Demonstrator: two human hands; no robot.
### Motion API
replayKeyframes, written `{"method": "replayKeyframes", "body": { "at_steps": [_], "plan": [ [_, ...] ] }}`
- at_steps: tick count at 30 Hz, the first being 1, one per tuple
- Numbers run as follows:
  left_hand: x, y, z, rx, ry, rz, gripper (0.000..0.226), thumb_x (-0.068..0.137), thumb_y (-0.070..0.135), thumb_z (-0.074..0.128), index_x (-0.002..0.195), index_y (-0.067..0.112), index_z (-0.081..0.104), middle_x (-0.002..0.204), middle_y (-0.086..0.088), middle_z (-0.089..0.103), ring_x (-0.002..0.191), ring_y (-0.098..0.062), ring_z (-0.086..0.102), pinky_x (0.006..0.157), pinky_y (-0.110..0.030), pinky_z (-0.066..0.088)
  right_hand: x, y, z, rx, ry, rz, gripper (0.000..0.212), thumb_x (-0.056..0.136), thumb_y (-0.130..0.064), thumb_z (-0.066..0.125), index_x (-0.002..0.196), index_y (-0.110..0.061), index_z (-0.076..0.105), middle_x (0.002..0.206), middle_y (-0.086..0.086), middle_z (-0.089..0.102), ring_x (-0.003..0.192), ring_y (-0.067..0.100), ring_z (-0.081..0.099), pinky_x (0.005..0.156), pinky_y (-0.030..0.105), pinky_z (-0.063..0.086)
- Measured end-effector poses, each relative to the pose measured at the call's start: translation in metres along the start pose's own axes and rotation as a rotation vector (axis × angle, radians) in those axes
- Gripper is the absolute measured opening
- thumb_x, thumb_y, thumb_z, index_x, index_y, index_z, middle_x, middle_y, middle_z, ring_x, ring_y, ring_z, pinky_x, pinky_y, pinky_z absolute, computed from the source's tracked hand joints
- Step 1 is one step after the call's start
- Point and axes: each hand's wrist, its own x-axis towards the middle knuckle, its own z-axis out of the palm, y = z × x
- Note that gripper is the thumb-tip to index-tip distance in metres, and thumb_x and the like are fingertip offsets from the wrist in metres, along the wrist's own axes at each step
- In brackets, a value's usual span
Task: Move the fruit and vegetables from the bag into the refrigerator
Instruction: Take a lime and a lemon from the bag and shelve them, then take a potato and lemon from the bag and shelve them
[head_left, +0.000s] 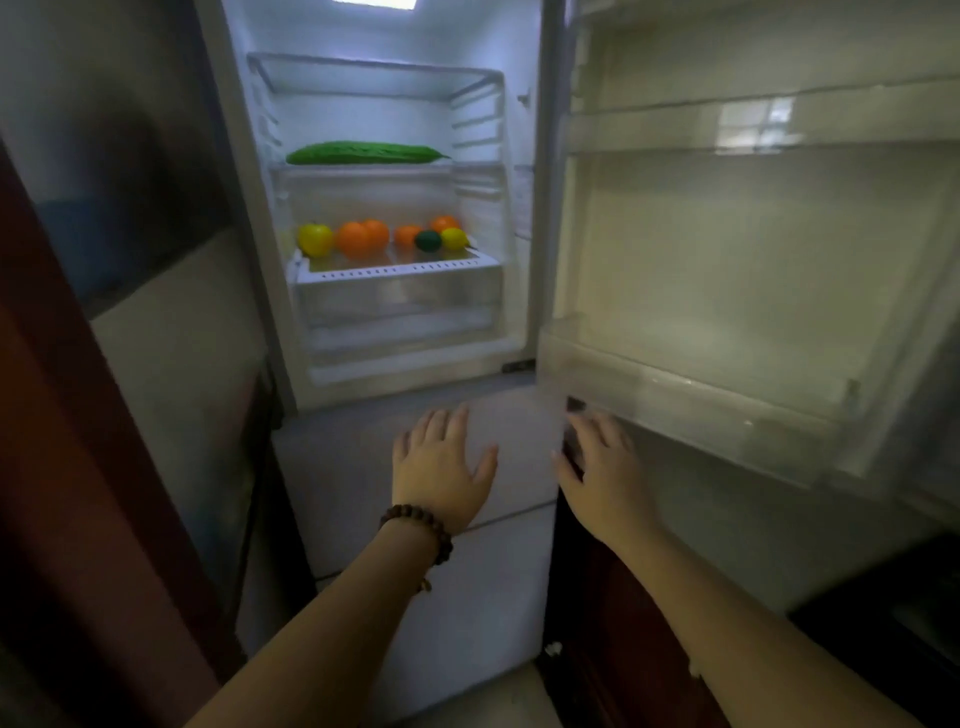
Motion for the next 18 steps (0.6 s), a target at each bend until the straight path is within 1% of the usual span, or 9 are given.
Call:
{"method": "replayKeyframes", "body": {
  "at_steps": [3, 5, 7, 9, 12, 16, 18],
  "plan": [
    [-0.031, 0.029, 0.020, -0.054, -0.071, 0.064, 0.065, 0.093, 0.055, 0.029, 0.148, 0.022, 0.021, 0.153, -0.002, 0.027, 0.142, -0.021, 0.019, 0.115, -0.043, 0.013, -0.051, 0.026, -0.015, -0.008, 0.016, 0.098, 0.053, 0.094, -0.036, 0.050, 0.141, -0.014, 0.039, 0.154, 0.009, 0.025, 0.143, 0.027, 0.020, 0.113, 0.039, 0.026],
    [-0.050, 0.056, 0.033, -0.099, -0.117, 0.127, 0.065, 0.093, 0.056, 0.028, 0.148, 0.022, 0.020, 0.153, -0.002, 0.026, 0.142, -0.021, 0.018, 0.116, -0.043, 0.013, -0.084, 0.046, -0.028, -0.039, 0.047, 0.159, 0.052, 0.094, -0.036, 0.051, 0.140, -0.015, 0.040, 0.153, 0.010, 0.026, 0.142, 0.027, 0.023, 0.112, 0.040, 0.028],
    [-0.067, 0.087, 0.045, -0.128, -0.160, 0.204, 0.067, 0.093, 0.057, 0.027, 0.148, 0.022, 0.019, 0.153, -0.002, 0.026, 0.142, -0.021, 0.018, 0.115, -0.044, 0.014, -0.116, 0.065, -0.044, -0.074, 0.078, 0.241, 0.052, 0.093, -0.036, 0.051, 0.140, -0.015, 0.041, 0.152, 0.011, 0.028, 0.141, 0.028, 0.025, 0.111, 0.039, 0.028],
    [-0.087, 0.123, 0.056, -0.162, -0.208, 0.288, 0.067, 0.093, 0.058, 0.027, 0.148, 0.021, 0.019, 0.154, -0.002, 0.025, 0.143, -0.021, 0.017, 0.116, -0.044, 0.014, -0.150, 0.086, -0.064, -0.106, 0.102, 0.338, 0.053, 0.094, -0.036, 0.050, 0.141, -0.013, 0.040, 0.153, 0.012, 0.027, 0.141, 0.026, 0.023, 0.112, 0.036, 0.025],
    [-0.122, 0.182, 0.073, -0.219, -0.271, 0.421, 0.067, 0.092, 0.058, 0.028, 0.148, 0.022, 0.019, 0.154, -0.002, 0.024, 0.143, -0.020, 0.015, 0.116, -0.044, 0.012, -0.208, 0.116, -0.095, -0.170, 0.163, 0.489, 0.053, 0.095, -0.036, 0.048, 0.142, -0.013, 0.038, 0.153, 0.009, 0.025, 0.141, 0.024, 0.022, 0.114, 0.036, 0.025],
    [-0.185, 0.261, 0.090, -0.270, -0.346, 0.636, 0.066, 0.093, 0.057, 0.029, 0.148, 0.022, 0.019, 0.153, -0.003, 0.027, 0.143, -0.020, 0.017, 0.116, -0.044, 0.014, -0.298, 0.151, -0.139, -0.220, 0.249, 0.724, 0.055, 0.096, -0.042, 0.043, 0.145, -0.020, 0.032, 0.156, 0.002, 0.019, 0.144, 0.020, 0.014, 0.117, 0.035, 0.021],
    [-0.221, 0.301, 0.093, -0.304, -0.399, 0.736, 0.067, 0.093, 0.057, 0.027, 0.149, 0.022, 0.017, 0.154, -0.002, 0.026, 0.143, -0.019, 0.015, 0.116, -0.042, 0.012, -0.347, 0.163, -0.164, -0.239, 0.304, 0.840, 0.054, 0.095, -0.042, 0.044, 0.144, -0.022, 0.032, 0.156, 0.000, 0.018, 0.145, 0.019, 0.013, 0.117, 0.036, 0.022]
  ]
}}
